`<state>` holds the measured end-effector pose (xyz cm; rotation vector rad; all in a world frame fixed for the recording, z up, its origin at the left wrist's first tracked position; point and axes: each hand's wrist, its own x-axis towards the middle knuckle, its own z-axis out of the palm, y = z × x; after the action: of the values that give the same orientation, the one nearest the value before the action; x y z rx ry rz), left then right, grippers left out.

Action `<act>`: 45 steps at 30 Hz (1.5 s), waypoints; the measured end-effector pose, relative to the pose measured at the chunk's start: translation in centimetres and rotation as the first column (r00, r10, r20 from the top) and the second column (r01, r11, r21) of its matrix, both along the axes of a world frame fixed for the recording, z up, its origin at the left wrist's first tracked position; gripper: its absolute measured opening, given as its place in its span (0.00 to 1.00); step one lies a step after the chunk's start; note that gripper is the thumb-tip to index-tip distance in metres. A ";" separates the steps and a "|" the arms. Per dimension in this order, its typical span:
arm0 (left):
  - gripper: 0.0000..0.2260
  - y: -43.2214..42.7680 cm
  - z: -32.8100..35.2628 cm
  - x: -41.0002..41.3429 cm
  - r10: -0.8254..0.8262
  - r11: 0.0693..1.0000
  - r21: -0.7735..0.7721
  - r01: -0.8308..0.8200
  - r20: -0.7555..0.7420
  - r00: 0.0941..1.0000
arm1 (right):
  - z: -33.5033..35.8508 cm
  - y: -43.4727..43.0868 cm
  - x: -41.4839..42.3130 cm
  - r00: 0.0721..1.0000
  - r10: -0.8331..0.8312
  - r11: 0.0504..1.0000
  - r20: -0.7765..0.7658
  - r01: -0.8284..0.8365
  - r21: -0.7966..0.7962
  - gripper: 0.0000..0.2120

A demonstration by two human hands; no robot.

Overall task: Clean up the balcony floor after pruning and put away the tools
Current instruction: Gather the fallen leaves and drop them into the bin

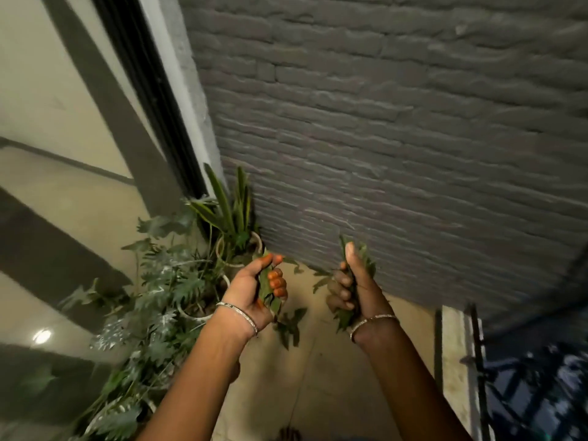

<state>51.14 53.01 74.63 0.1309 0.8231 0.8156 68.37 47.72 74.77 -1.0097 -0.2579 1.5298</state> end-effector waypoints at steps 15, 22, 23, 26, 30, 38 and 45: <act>0.12 -17.9 4.1 -5.5 0.501 0.857 0.098 -0.505 0.067 0.863 | 5.0 -7.5 -8.9 0.851 0.523 0.852 0.040 -0.523 -0.023 0.08; 0.12 -29.4 4.5 -11.7 0.765 0.638 0.101 -0.763 0.032 0.644 | 4.5 -14.0 -17.1 0.611 0.790 0.611 0.049 -0.792 0.014 0.10; 0.12 -31.3 4.5 -12.6 0.795 0.599 0.096 -0.795 0.044 0.604 | 4.3 -15.2 -18.6 0.566 0.822 0.567 0.064 -0.824 0.010 0.10; 0.11 -36.1 4.7 -14.9 0.871 0.483 0.079 -0.872 0.059 0.487 | 4.4 -18.3 -23.1 0.457 0.888 0.458 0.051 -0.889 0.004 0.09; 0.11 -42.3 4.8 -18.4 0.954 0.286 0.092 -0.954 0.067 0.292 | 4.5 -23.0 -29.5 0.320 0.947 0.320 0.018 -0.947 -0.005 0.08; 0.10 -56.5 3.4 -28.7 0.999 -0.040 0.078 -0.996 0.016 -0.038 | 3.5 -36.0 -43.9 -0.053 0.997 -0.052 0.048 -0.998 -0.026 0.12; 0.11 -68.9 2.2 -37.2 0.956 -0.293 0.064 -0.954 -0.013 -0.294 | 2.3 -47.8 -54.6 -0.247 0.969 -0.242 0.028 -0.962 -0.125 0.11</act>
<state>13.92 -15.89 76.88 -0.7167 0.8495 2.5609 13.80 -0.05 77.05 -0.8272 -1.5131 3.0255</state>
